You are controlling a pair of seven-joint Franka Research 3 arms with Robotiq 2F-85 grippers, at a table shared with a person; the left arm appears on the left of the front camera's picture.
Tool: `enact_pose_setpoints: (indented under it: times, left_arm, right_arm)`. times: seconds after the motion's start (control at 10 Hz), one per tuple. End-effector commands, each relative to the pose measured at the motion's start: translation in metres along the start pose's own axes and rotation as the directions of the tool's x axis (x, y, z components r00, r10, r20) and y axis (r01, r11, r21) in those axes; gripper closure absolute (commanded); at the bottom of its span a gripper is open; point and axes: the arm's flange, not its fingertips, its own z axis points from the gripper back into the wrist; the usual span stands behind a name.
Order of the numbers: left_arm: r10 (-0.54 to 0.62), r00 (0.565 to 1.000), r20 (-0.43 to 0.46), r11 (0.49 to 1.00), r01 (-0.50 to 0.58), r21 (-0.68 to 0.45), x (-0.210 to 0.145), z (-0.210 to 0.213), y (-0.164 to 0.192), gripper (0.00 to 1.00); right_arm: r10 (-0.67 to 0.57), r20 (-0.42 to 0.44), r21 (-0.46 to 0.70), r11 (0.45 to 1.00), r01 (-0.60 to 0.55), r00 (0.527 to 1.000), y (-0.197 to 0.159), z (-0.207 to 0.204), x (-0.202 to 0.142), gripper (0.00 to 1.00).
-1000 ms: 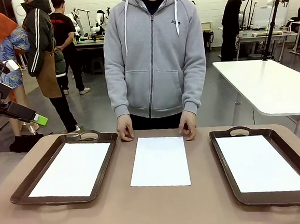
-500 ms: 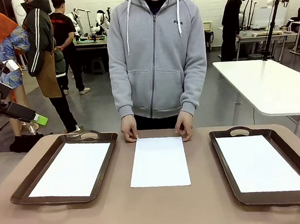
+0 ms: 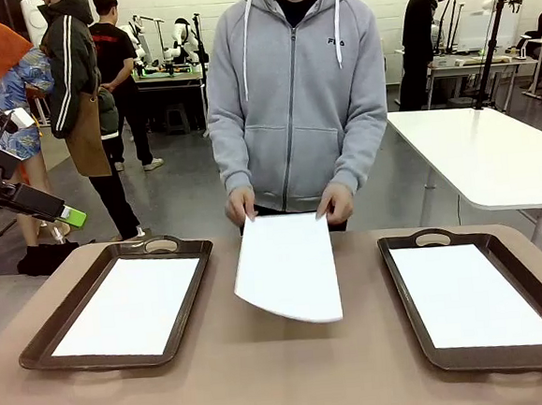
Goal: Sort the A4 documents.
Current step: Receive the A4 Paper.
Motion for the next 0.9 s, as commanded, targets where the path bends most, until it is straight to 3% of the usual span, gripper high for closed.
enact_pose_setpoints:
  times: [0.0,0.8]
  left_arm:
    - [0.000,1.000,0.004,1.000,0.000,0.007,-0.0015,-0.0016,0.0003,0.00]
    - [0.000,1.000,0.004,1.000,0.000,0.007,-0.0015,-0.0016,0.0003,0.00]
  right_arm:
    - [0.006,-0.005,0.009,1.000,-0.006,1.000,0.0002,-0.0003,-0.0017,0.00]
    - [0.006,-0.005,0.009,1.000,-0.006,1.000,0.0002,-0.0003,-0.0017,0.00]
